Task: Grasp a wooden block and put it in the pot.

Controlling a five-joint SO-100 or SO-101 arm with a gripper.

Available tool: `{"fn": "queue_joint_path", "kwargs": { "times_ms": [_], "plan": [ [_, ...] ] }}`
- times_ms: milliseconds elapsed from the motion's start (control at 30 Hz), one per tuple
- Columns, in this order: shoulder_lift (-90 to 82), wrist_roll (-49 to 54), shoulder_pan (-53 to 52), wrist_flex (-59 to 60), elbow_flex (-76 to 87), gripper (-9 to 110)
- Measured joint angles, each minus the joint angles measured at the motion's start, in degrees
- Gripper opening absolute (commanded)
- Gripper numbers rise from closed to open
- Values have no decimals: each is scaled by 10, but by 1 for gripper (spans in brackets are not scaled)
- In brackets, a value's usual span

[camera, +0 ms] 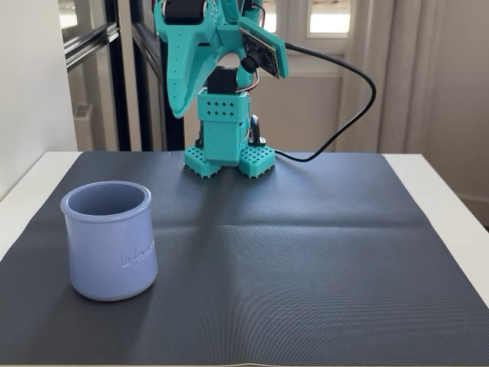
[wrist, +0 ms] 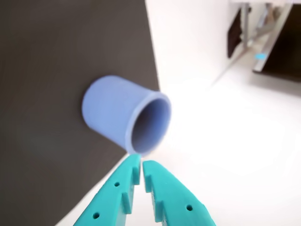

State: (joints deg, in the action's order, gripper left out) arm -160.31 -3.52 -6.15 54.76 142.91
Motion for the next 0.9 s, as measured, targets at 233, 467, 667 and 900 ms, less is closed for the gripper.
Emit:
{"fn": "queue_joint_path", "kwargs": {
  "times_ms": [233,467,667,900],
  "plan": [
    [-159,3,70,0,168,0],
    [-218,10,105,0,262,0],
    [-261,11,134,0,305,0],
    [-323,13,145,0,346,0]
  ]
}}
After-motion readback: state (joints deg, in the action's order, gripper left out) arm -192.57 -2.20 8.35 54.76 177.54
